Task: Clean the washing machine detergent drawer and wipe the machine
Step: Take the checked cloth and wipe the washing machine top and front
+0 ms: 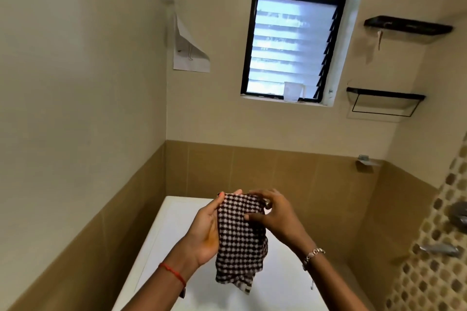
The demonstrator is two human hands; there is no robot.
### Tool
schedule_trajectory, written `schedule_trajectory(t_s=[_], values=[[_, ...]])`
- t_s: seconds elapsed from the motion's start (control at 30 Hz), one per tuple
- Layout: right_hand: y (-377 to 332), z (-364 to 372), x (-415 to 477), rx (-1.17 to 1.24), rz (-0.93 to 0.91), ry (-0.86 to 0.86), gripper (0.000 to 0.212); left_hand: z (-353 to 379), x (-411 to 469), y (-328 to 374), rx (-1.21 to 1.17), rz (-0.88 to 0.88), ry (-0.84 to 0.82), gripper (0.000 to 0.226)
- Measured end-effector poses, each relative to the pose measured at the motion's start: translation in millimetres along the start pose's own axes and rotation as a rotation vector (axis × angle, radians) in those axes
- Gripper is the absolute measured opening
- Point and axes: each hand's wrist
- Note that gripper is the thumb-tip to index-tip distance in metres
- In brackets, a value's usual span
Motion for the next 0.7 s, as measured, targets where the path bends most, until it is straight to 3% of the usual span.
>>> schedule_trajectory(t_s=[0.1,0.2,0.27,0.37,0.5,0.63,0.7], values=[[9,-2,20,-0.052,0.040,0.070,0.029,-2,15,11,0.017,-0.029,-0.044,0.053],[11,-13,33,0.114,0.078,0.064,0.018,-4,33,22,0.037,-0.065,-0.073,0.062],[9,-19,39,0.278,0.051,-0.037,0.011,-9,48,31,0.055,-0.085,-0.071,0.070],[1,-29,48,0.285,-0.053,-0.182,0.008,-17,71,44,0.048,-0.120,-0.030,0.078],[-11,-37,67,0.212,-0.129,-0.411,0.011,-23,87,57,0.075,-0.105,-0.013,0.050],[-13,-27,94,0.118,-0.103,-0.274,0.014,-25,85,67,0.117,-0.148,-0.079,0.036],[-13,-19,102,0.156,-0.068,-0.194,0.010,-26,84,74,0.137,-0.148,-0.105,0.051]])
Point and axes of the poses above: each hand's wrist, its own x-axis towards the middle knuckle, its own z-axis out of the palm, y = z × x, and after that the axes turned 5 degrees about -x, right-handed
